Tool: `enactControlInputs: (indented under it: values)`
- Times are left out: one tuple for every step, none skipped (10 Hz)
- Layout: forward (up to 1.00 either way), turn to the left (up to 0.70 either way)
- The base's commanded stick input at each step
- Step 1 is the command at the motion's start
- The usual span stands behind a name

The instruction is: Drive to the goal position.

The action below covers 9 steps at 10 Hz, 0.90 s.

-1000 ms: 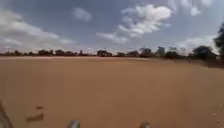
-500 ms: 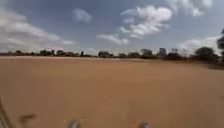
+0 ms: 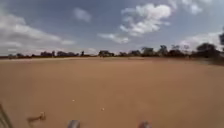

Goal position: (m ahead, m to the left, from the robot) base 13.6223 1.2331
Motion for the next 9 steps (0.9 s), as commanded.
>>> enactControlInputs:
  values:
    - [0.70,0.00]
    - [0.70,0.00]
    - [0.70,0.00]
    - [0.70,0.00]
    - [0.70,0.00]
    - [0.70,0.00]
    - [0.70,0.00]
    - [0.70,0.00]
    - [0.70,0.00]
